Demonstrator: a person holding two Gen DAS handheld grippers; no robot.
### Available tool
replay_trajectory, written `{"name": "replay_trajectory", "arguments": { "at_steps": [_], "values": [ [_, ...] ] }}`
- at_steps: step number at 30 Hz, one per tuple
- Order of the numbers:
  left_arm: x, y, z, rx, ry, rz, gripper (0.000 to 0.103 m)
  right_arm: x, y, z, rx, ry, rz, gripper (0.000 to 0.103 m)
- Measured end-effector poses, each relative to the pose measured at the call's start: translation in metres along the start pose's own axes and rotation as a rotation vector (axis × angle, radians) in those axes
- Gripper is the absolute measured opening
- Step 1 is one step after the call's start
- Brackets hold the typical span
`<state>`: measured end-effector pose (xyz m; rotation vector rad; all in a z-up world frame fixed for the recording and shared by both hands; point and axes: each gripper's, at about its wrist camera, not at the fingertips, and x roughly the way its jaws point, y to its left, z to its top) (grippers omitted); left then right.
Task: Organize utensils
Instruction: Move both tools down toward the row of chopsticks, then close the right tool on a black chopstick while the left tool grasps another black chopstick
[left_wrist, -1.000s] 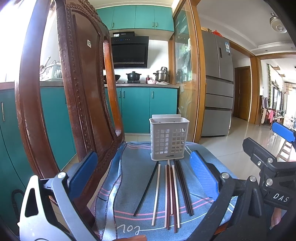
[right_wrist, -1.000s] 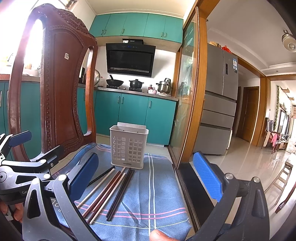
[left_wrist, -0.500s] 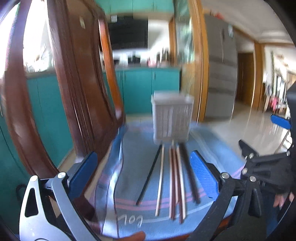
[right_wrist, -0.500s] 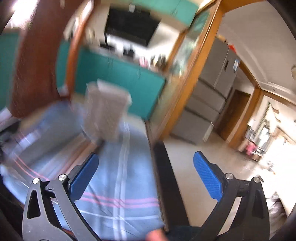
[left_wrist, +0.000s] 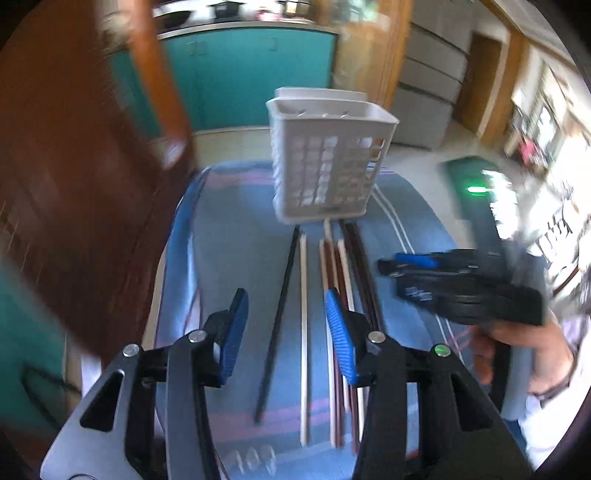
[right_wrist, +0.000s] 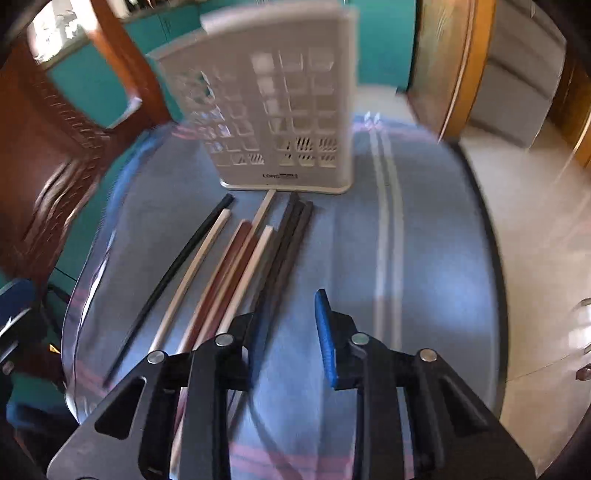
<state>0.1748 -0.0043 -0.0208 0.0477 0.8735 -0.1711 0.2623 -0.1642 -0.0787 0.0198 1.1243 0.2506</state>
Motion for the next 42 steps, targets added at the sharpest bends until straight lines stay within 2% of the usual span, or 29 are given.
{"name": "replay_trajectory", "arguments": {
  "at_steps": [3, 6, 7, 9, 10, 11, 13, 14, 17, 20, 24, 26, 28, 30, 33, 35, 37, 42],
  "values": [
    [0.029, 0.008, 0.022, 0.022, 0.052, 0.048, 0.044, 0.028, -0.005, 0.023, 0.046, 0.082, 0.019, 0.027],
    [0.060, 0.021, 0.023, -0.050, 0.116, -0.015, 0.044, 0.035, -0.007, 0.037, 0.038, 0.080, 0.033, 0.024],
    [0.066, 0.024, 0.021, -0.073, 0.143, -0.026, 0.044, 0.037, -0.008, 0.037, 0.043, 0.086, 0.073, 0.015],
    [0.084, 0.026, 0.018, -0.083, 0.185, -0.024, 0.044, 0.035, -0.008, 0.037, 0.027, 0.091, 0.089, 0.010],
    [0.091, 0.024, 0.016, -0.073, 0.194, -0.005, 0.044, 0.033, -0.009, 0.037, 0.016, 0.094, 0.085, 0.009],
    [0.099, 0.023, 0.013, -0.066, 0.209, 0.024, 0.044, 0.029, -0.009, 0.035, -0.014, 0.083, 0.050, 0.000],
    [0.112, 0.019, 0.007, -0.055, 0.240, 0.027, 0.044, 0.025, -0.011, 0.031, -0.084, 0.060, -0.090, 0.000],
    [0.119, 0.015, 0.005, -0.047, 0.255, 0.024, 0.044, 0.024, -0.015, 0.029, -0.086, 0.058, -0.104, 0.000],
    [0.125, 0.005, 0.001, -0.015, 0.274, 0.028, 0.045, 0.021, -0.029, 0.030, -0.019, 0.026, 0.043, 0.001],
    [0.133, -0.004, -0.002, 0.003, 0.291, 0.050, 0.045, 0.020, -0.024, 0.036, -0.003, -0.003, 0.086, 0.006],
    [0.138, -0.007, -0.001, -0.023, 0.288, 0.045, 0.030, 0.031, -0.005, 0.044, 0.026, 0.021, 0.152, 0.017],
    [0.135, -0.006, 0.000, -0.031, 0.288, 0.043, 0.025, 0.043, -0.002, 0.053, 0.021, 0.019, 0.118, 0.022],
    [0.135, 0.000, 0.004, -0.038, 0.291, 0.041, 0.024, 0.045, 0.010, 0.046, -0.027, 0.010, 0.051, 0.022],
    [0.130, 0.006, 0.001, -0.050, 0.289, 0.031, 0.024, 0.049, 0.014, 0.048, -0.052, 0.032, 0.054, 0.022],
    [0.131, 0.015, -0.004, -0.046, 0.286, 0.028, 0.025, 0.045, 0.016, 0.045, -0.090, 0.051, 0.047, 0.013],
    [0.132, 0.018, -0.006, -0.039, 0.285, 0.036, 0.027, 0.041, 0.012, 0.043, -0.112, 0.058, -0.005, 0.010],
    [0.136, 0.015, -0.004, -0.030, 0.285, 0.043, 0.035, 0.038, 0.007, 0.043, -0.096, 0.055, 0.019, 0.010],
    [0.138, 0.005, -0.004, -0.002, 0.280, 0.069, 0.036, 0.037, 0.001, 0.044, -0.068, 0.049, 0.051, 0.011]
  ]
}}
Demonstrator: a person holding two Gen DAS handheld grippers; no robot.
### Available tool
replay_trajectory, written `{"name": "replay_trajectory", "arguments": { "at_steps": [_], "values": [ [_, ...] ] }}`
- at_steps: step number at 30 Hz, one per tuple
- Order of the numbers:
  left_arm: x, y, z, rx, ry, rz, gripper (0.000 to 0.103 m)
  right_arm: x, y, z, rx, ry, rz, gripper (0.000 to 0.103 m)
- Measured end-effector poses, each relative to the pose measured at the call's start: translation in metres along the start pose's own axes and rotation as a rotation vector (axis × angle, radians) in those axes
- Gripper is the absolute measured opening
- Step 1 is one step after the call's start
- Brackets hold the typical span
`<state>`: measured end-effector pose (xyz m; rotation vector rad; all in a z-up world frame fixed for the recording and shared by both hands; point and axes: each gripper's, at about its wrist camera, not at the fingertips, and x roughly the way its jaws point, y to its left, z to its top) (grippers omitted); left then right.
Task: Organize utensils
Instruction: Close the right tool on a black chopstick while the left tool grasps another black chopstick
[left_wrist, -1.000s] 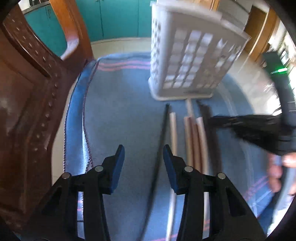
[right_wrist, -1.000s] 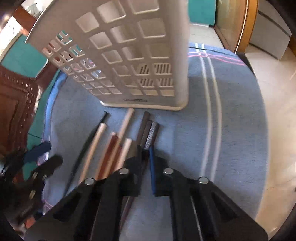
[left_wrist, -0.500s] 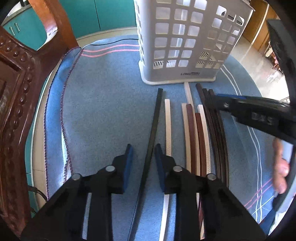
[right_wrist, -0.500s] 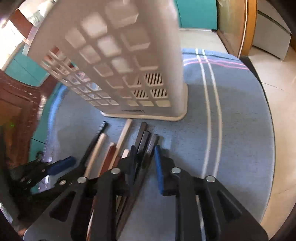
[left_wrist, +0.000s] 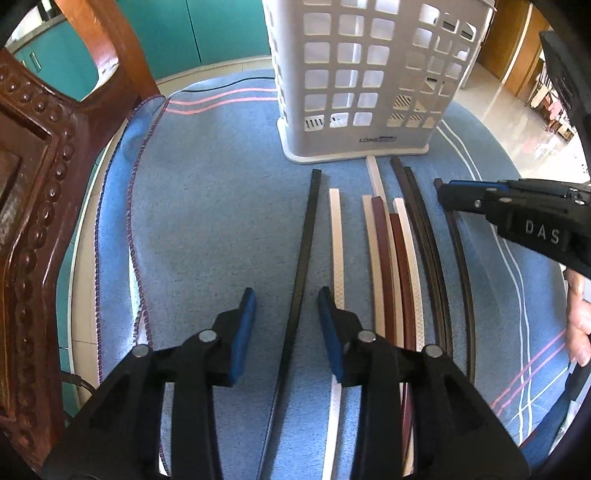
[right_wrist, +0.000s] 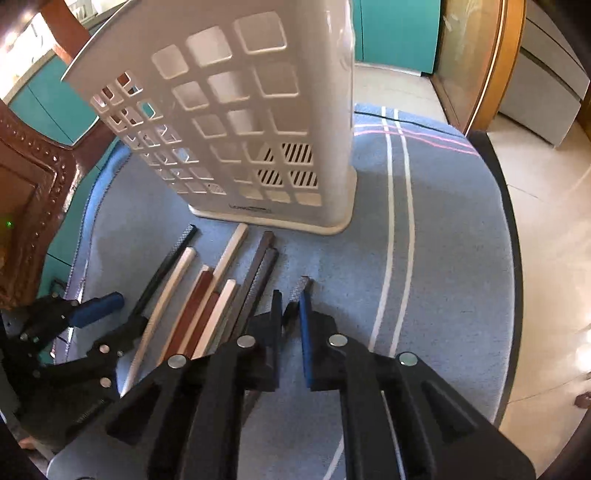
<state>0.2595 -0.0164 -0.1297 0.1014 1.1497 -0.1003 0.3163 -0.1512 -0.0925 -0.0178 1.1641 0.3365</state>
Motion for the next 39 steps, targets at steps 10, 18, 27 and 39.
{"name": "replay_trajectory", "arguments": {
  "at_steps": [10, 18, 27, 39],
  "values": [
    [-0.003, -0.017, -0.005, 0.026, -0.010, 0.009, 0.029, 0.003, 0.037, -0.019, -0.114, -0.019, -0.096, 0.014],
    [-0.019, -0.032, -0.018, 0.043, -0.011, 0.002, 0.020, -0.014, 0.012, -0.034, -0.125, 0.002, -0.111, 0.010],
    [-0.010, -0.020, 0.004, -0.022, -0.011, -0.017, 0.036, -0.017, 0.012, -0.036, -0.114, 0.007, -0.122, 0.014],
    [-0.007, -0.035, 0.022, -0.041, -0.029, -0.006, 0.034, -0.008, 0.018, -0.036, -0.128, -0.003, -0.125, 0.020]
  ]
}}
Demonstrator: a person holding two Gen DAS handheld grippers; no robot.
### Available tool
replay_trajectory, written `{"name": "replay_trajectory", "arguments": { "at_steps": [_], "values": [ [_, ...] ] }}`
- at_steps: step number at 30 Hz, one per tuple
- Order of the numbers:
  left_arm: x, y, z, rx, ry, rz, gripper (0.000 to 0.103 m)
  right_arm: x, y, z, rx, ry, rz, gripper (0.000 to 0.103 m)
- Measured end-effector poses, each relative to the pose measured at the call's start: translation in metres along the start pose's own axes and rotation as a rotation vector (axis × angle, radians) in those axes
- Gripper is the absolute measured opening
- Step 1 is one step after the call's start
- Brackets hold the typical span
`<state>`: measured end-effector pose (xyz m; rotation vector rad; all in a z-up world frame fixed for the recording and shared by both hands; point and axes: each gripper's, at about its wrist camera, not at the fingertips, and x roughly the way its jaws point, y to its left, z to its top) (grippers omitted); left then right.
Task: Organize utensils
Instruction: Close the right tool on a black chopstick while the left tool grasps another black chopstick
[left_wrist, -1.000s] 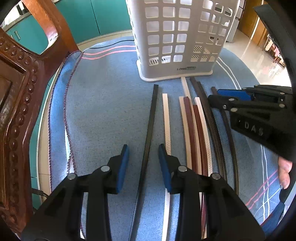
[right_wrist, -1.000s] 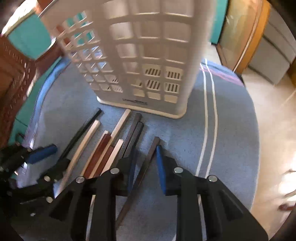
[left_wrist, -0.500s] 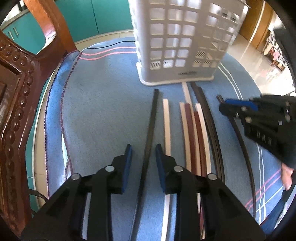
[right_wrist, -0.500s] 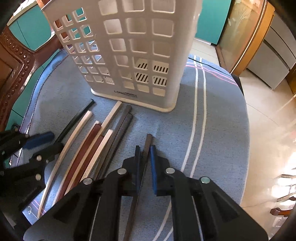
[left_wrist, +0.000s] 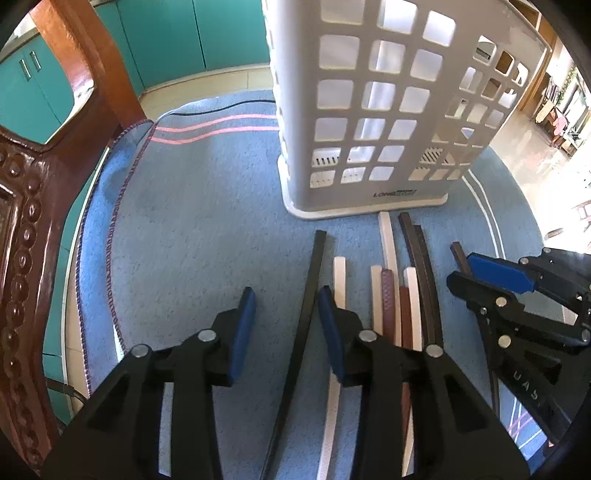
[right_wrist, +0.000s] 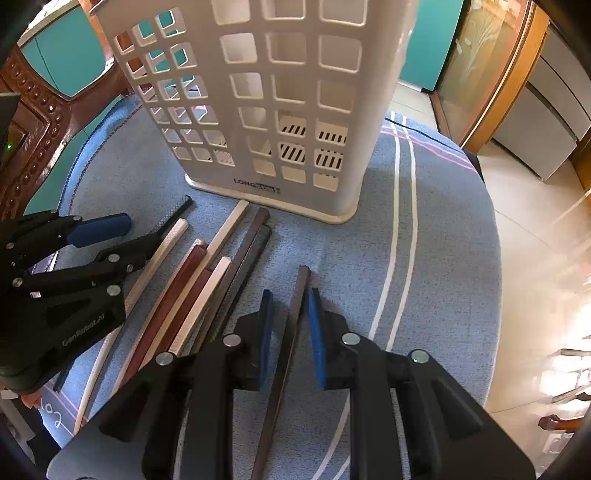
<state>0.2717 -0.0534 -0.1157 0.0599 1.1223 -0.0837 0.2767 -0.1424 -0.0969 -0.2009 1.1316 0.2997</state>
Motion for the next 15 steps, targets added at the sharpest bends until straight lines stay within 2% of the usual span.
{"name": "replay_trajectory", "arguments": {
  "at_steps": [1, 6, 9, 15],
  "values": [
    [-0.002, 0.003, -0.004, 0.002, 0.001, -0.004, 0.031, 0.000, 0.001, 0.000, -0.001, 0.000, 0.000, 0.020],
    [-0.010, -0.012, -0.004, 0.040, 0.015, -0.059, 0.031, -0.001, -0.003, -0.002, 0.010, 0.003, 0.017, 0.020],
    [-0.012, -0.024, -0.007, 0.105, -0.005, -0.031, 0.031, 0.000, -0.002, -0.001, 0.006, 0.004, 0.011, 0.020],
    [-0.010, -0.024, 0.004, 0.068, -0.015, -0.015, 0.031, 0.001, 0.002, -0.001, -0.010, -0.009, -0.017, 0.022]
  ]
}}
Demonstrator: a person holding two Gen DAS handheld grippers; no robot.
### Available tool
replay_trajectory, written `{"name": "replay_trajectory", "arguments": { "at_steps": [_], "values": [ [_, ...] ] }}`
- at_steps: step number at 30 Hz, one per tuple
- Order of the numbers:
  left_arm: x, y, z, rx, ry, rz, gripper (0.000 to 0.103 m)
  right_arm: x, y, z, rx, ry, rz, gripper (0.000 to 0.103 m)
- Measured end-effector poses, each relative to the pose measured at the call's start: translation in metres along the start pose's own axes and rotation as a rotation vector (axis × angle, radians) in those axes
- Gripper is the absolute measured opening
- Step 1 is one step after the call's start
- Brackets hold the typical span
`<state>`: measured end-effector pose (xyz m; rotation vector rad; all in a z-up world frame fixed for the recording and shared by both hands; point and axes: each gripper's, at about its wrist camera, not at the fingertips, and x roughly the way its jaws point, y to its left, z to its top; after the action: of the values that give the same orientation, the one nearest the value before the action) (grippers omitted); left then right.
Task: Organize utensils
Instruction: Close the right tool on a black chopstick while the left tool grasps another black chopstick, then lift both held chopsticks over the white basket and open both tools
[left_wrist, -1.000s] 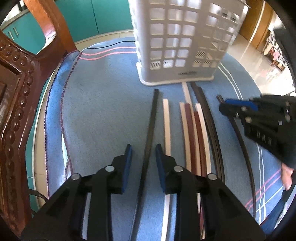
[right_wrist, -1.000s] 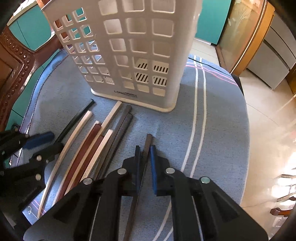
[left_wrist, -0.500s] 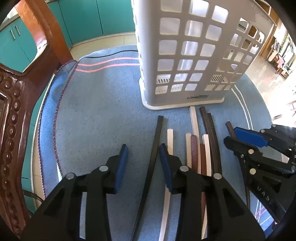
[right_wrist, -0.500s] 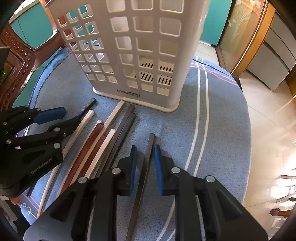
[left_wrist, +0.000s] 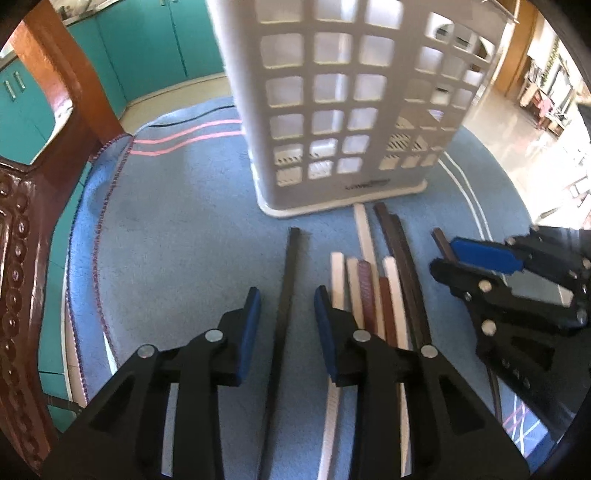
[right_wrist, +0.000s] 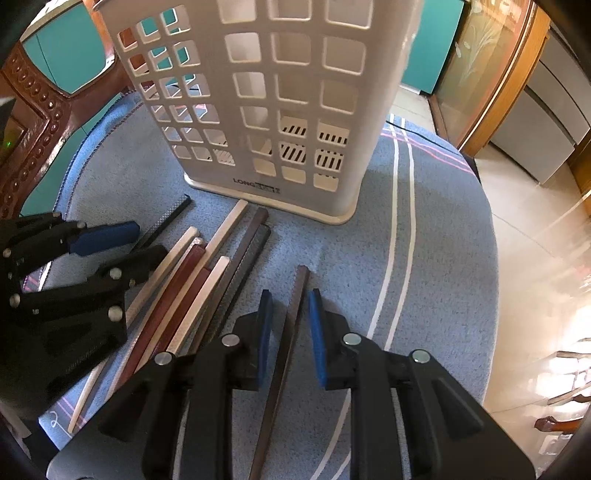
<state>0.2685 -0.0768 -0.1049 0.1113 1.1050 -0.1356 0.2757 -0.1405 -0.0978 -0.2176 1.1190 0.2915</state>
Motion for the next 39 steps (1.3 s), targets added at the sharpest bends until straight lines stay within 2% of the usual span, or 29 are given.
{"name": "replay_trajectory", "arguments": {
  "at_steps": [3, 4, 8, 11, 17, 20, 24, 28, 31, 35, 37, 39],
  "values": [
    [0.000, -0.001, 0.003, 0.002, -0.005, 0.002, 0.009, 0.001, 0.002, -0.001, -0.004, -0.013, -0.001, 0.021],
    [0.000, -0.004, 0.004, 0.007, -0.007, 0.014, 0.008, 0.000, 0.002, -0.001, -0.002, -0.015, 0.006, 0.009],
    [-0.004, -0.008, 0.011, -0.014, -0.008, -0.001, 0.007, -0.006, -0.003, -0.003, 0.027, -0.027, 0.061, 0.007],
    [-0.029, -0.002, 0.009, -0.022, -0.053, -0.022, 0.007, -0.026, -0.012, -0.005, 0.040, -0.074, 0.086, 0.006],
    [-0.122, 0.006, 0.003, -0.036, -0.246, -0.080, 0.007, -0.126, -0.041, -0.020, 0.060, -0.283, 0.209, 0.007],
    [-0.180, 0.009, 0.000, -0.040, -0.383, -0.101, 0.007, -0.164, -0.051, -0.032, 0.064, -0.368, 0.256, 0.007],
    [-0.239, 0.024, 0.002, -0.055, -0.521, -0.116, 0.007, -0.212, -0.067, -0.042, 0.086, -0.480, 0.309, 0.007],
    [-0.300, 0.035, 0.022, -0.091, -0.678, -0.149, 0.007, -0.256, -0.075, -0.027, 0.103, -0.593, 0.361, 0.007],
    [-0.327, 0.044, 0.039, -0.149, -0.776, -0.143, 0.007, -0.285, -0.085, -0.004, 0.135, -0.692, 0.396, 0.007],
    [-0.336, 0.057, 0.063, -0.257, -0.901, -0.135, 0.007, -0.312, -0.103, 0.022, 0.255, -0.892, 0.366, 0.007],
    [-0.323, 0.066, 0.071, -0.310, -0.941, -0.125, 0.007, -0.312, -0.111, 0.027, 0.309, -0.954, 0.296, 0.007],
    [-0.298, 0.069, 0.083, -0.328, -0.933, -0.103, 0.007, -0.299, -0.111, 0.034, 0.349, -0.978, 0.199, 0.007]
  ]
}}
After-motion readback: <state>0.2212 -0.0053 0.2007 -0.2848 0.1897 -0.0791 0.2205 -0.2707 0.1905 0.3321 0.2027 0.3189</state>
